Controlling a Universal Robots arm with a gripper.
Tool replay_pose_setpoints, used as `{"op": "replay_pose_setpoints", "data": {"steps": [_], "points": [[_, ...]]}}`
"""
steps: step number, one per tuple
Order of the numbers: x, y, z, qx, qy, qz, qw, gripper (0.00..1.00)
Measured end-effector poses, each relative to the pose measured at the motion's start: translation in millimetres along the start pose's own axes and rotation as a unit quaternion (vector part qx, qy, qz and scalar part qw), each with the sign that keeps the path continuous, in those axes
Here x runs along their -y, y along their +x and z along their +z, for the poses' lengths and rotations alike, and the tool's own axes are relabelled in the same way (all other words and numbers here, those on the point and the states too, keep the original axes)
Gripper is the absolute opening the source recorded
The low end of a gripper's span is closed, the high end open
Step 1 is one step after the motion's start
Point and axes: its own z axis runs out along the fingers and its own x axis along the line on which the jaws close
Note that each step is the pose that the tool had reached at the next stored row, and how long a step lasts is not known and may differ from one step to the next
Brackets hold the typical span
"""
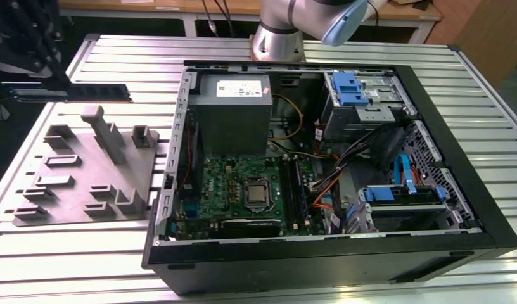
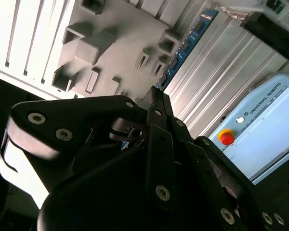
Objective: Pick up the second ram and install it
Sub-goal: 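Pick up the second ram and move it above second insertion slot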
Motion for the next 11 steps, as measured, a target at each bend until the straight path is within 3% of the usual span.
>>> {"op": "replay_pose_setpoints", "data": {"steps": [11], "points": [[48.4,-1.3,-1.0,0.0,-0.0012,0.0,1.0,0.11]]}}
